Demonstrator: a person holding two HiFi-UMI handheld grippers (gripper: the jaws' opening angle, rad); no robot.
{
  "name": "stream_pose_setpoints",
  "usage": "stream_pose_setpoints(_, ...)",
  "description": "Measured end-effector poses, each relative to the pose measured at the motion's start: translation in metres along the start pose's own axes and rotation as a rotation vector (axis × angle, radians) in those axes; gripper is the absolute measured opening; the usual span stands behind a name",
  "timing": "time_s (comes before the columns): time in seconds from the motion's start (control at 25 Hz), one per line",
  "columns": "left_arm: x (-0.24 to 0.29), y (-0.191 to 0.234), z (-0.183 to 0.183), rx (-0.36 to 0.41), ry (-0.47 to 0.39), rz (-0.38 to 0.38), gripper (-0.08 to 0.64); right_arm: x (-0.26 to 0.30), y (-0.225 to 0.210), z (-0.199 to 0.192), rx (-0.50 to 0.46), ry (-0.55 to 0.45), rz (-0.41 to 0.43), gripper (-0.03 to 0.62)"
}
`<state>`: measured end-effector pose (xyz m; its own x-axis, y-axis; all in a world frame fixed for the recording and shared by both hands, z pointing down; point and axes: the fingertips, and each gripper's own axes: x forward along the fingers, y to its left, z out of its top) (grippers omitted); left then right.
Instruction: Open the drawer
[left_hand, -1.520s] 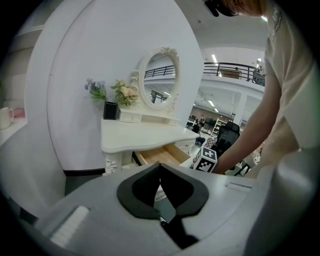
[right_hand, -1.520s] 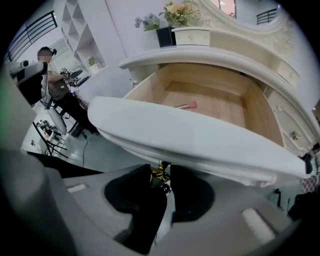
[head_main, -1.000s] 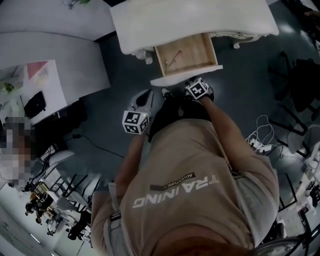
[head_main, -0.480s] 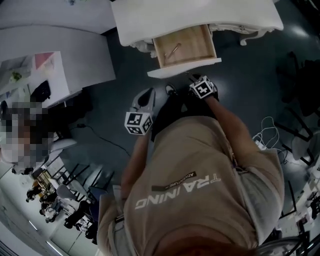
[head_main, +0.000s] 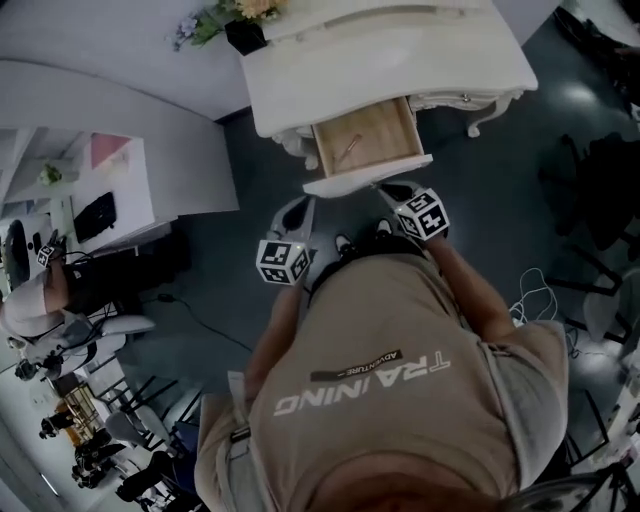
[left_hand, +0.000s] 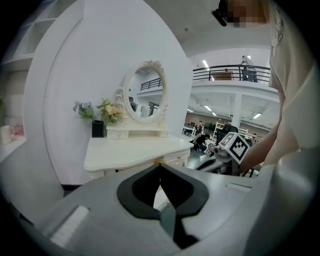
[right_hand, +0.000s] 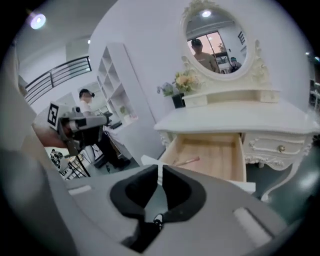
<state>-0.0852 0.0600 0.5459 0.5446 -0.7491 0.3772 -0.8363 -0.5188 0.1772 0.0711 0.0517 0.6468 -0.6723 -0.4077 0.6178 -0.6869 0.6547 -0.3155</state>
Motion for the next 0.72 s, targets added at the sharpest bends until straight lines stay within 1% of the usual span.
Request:
stream_pose_setpoints(0.08, -0.002, 0.003, 0.016, 0.024, -0.034, -0.01, 0.006, -0.015, 0.014, 0.036, -0.03, -0.072, 0.007, 0.024)
stream_pose_setpoints(0.16, -0.012, 0.0, 0.027, 0.047, -0.054, -0.025, 0.006, -0.03, 0.033, 0.06, -0.073, -0.126, 0.007, 0.012)
stream_pose_setpoints(0.24, -0.024, -0.002, 0.041, 0.103, -0.067, -0.036, 0.006, -0.044, 0.05, 0.081, -0.121, -0.176, -0.001, 0.005)
stream_pose_setpoints(0.32, -0.024, 0.001, 0.068, 0.176, -0.107, -0.044, 0.006, -0.056, 0.053, 0.112, -0.183, -0.229, -0.026, 0.005)
stream_pose_setpoints(0.4, -0.025, 0.004, 0.098, 0.224, -0.157, -0.051, 0.006, -0.071, 0.053, 0.141, -0.218, -0.286, -0.05, 0.005)
stream_pose_setpoints(0.48, -0.033, 0.001, 0.123, 0.246, -0.201, -0.059, 0.006, -0.089, 0.058, 0.161, -0.217, -0.336, -0.056, 0.005)
stream_pose_setpoints(0.6, -0.047, -0.004, 0.159, 0.279, -0.279, -0.067, 0.006, -0.112, 0.072, 0.187, -0.23, -0.409, -0.032, 0.005)
stream_pose_setpoints(0.72, -0.056, 0.001, 0.177, 0.316, -0.321, -0.051, 0.006, -0.128, 0.088, 0.206, -0.287, -0.455, -0.039, 0.005)
